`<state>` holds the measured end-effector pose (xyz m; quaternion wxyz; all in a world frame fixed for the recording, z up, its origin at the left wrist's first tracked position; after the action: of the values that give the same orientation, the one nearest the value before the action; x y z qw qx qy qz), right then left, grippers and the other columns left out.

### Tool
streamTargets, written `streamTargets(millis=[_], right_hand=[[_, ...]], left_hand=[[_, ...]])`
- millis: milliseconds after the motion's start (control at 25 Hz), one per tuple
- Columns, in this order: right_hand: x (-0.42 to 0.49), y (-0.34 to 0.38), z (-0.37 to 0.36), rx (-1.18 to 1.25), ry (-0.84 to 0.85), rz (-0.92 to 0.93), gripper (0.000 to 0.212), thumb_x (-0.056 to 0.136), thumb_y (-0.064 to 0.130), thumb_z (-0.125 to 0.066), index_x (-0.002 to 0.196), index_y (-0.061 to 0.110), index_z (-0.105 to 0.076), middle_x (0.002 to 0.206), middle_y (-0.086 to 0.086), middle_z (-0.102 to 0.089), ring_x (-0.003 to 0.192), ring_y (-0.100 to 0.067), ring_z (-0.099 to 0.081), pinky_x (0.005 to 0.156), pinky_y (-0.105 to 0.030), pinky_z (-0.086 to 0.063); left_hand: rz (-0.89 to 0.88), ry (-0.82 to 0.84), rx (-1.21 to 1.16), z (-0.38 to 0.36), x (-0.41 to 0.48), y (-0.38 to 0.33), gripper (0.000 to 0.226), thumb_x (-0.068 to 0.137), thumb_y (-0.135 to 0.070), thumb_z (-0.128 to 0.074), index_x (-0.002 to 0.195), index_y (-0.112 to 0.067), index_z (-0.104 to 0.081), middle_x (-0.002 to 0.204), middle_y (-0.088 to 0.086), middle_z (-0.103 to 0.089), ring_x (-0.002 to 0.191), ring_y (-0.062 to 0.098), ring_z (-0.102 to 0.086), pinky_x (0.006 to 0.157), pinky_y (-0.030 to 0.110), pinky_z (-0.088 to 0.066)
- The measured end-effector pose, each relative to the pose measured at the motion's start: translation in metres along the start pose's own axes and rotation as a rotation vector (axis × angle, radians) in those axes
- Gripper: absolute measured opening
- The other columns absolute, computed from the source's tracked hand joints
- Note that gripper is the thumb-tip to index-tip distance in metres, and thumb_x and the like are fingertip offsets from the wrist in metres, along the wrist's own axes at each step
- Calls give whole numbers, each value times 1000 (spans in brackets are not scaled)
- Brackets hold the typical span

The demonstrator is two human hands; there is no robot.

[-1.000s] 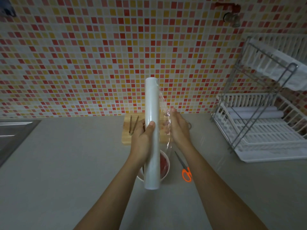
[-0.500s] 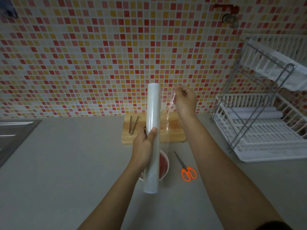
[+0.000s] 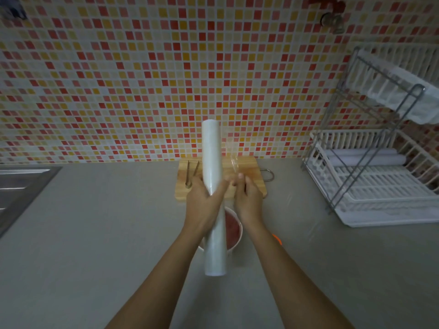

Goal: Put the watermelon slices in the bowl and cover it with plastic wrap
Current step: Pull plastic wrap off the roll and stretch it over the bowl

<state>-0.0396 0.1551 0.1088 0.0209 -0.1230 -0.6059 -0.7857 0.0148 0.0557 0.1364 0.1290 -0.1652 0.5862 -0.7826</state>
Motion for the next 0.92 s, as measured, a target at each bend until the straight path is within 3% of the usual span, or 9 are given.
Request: streamTargets(millis=[80, 280, 360, 440, 520, 640, 720, 840, 920], right_hand=[[2, -8, 2, -51, -12, 10, 31, 98, 27, -39, 74, 17, -57, 62, 12, -54, 58, 3, -49, 53, -4, -34], [5, -32, 11, -109, -90, -43, 32, 98, 20, -40, 79, 6, -62, 67, 2, -55, 59, -15, -48, 53, -20, -26], [6, -41, 14, -115, -91, -64, 32, 97, 20, -41, 81, 3, -63, 67, 2, -55, 59, -14, -47, 54, -20, -25], [5, -51, 17, -129, -71, -93, 32, 97, 21, -41, 80, 6, -62, 62, 8, -53, 55, -6, -46, 52, -19, -25], [3, -61, 18, -148, -54, -116, 31, 97, 22, -41, 77, 9, -60, 60, 8, -52, 54, -2, -45, 52, -19, -25], [-1, -78, 16, -171, -52, -157, 30, 97, 21, -41, 81, 6, -62, 71, 1, -58, 62, -14, -47, 55, -21, -24], [-4, -90, 16, -174, -49, -178, 30, 97, 19, -40, 82, 4, -62, 74, -5, -60, 69, -20, -51, 58, -24, -26], [-5, -102, 21, -167, -32, -216, 31, 98, 18, -38, 84, 1, -60, 77, -15, -62, 74, -29, -58, 63, -33, -35], [-2, -107, 24, -190, -16, -233, 31, 98, 18, -38, 88, -1, -61, 86, -21, -66, 81, -32, -59, 69, -36, -39]], left_hand=[[25, -17, 68, 2, 5, 4, 53, 73, -48, -75, 104, -21, -41, 94, -8, -56, 83, 6, -61, 62, 21, -47], [90, 48, 53, 5, 12, 19, 22, 86, -47, -58, 98, -29, -53, 85, -15, -60, 80, 5, -60, 66, 25, -49], [221, 71, -67, 1, 12, 24, 29, 87, -47, -48, 97, -22, -57, 90, 1, -67, 85, 22, -65, 75, 42, -55], [315, 89, -108, -4, 13, 29, 37, 86, -47, -39, 108, -19, -51, 100, 15, -65, 91, 33, -64, 83, 52, -53], [323, 106, -27, -8, 12, 34, 41, 88, -53, -42, 112, -20, -39, 99, 10, -61, 86, 24, -63, 74, 43, -54], [353, 142, 120, -9, 12, 46, 63, 74, -53, -70, 108, -9, -40, 92, 1, -57, 78, 13, -61, 60, 30, -47], [396, 150, 172, -6, 12, 54, 50, 74, -48, -71, 99, -12, -48, 89, 1, -59, 76, 14, -61, 58, 30, -48], [458, 161, 53, 0, 15, 64, 35, 86, -47, -54, 96, -14, -60, 97, 12, -66, 84, 27, -65, 77, 45, -57], [463, 170, 13, 1, 14, 67, 39, 91, -47, -39, 105, -13, -54, 104, 18, -64, 90, 34, -64, 86, 55, -53]])
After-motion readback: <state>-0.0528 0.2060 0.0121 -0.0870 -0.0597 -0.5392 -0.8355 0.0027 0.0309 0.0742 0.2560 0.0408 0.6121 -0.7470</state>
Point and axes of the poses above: each hand's wrist, its own x-axis towards the middle knuckle, its own z-axis out of the back of the hand, y = z × x, the point moved 1 cm from there along x, towards the middle knuckle
